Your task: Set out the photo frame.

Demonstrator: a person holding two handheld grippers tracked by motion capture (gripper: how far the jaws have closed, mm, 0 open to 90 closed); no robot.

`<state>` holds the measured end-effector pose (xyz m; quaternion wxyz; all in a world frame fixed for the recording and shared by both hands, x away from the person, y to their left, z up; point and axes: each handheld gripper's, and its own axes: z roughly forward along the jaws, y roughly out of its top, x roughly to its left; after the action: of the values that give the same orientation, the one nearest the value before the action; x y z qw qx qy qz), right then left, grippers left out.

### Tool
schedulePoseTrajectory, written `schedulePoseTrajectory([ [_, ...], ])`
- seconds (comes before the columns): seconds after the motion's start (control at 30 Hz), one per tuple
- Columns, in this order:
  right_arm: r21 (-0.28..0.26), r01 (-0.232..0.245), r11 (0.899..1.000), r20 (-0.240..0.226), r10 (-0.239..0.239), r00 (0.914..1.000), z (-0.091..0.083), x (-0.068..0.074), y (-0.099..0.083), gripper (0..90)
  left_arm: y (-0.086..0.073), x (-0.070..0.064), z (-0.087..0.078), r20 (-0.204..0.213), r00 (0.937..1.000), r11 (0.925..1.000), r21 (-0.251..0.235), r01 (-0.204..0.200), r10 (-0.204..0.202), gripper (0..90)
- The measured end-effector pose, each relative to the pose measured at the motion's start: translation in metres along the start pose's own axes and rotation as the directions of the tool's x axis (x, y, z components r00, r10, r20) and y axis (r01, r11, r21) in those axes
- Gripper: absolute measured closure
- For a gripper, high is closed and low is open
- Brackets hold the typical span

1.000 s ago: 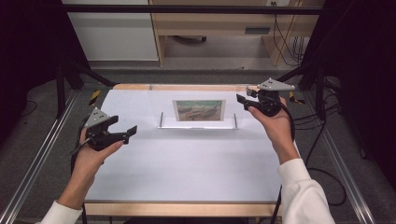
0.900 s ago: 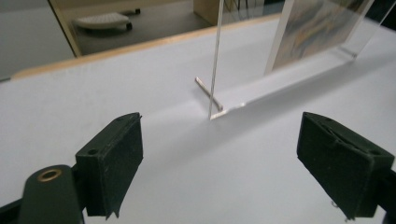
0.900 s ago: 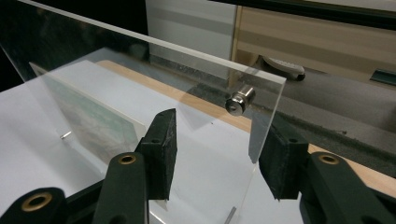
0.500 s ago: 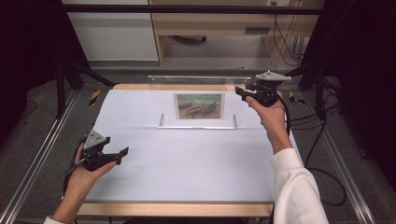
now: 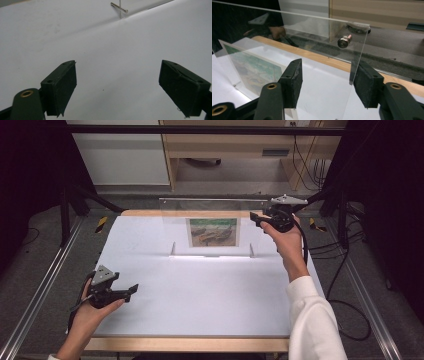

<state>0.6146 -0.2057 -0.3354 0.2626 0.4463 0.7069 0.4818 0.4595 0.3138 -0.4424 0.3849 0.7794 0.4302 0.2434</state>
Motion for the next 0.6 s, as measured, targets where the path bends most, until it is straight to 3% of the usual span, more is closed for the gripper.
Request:
schedulePoseTrajectory([
  [0.2, 0.018, 0.002, 1.000, -0.003, -0.002, 1.0000, 0.001, 0.000, -0.001, 37.6, -0.001, -0.002, 0.001, 0.001, 1.0000, 1.0000, 0.005, -0.007, 0.007, 14.6],
  [0.37, 0.018, 0.015, 1.000, 0.026, -0.015, 0.9996, -0.005, 0.001, -0.006, 28.7, -0.004, -0.004, 0.001, -0.011, 0.9997, 0.9996, 0.018, -0.024, 0.024, 14.5],
  [0.6, 0.077, 0.046, 0.996, 0.060, -0.051, 0.9969, -0.022, 0.009, -0.038, 17.7, -0.007, -0.002, 0.003, -0.028, 0.9995, 0.9994, 0.031, -0.012, 0.013, 12.6],
])
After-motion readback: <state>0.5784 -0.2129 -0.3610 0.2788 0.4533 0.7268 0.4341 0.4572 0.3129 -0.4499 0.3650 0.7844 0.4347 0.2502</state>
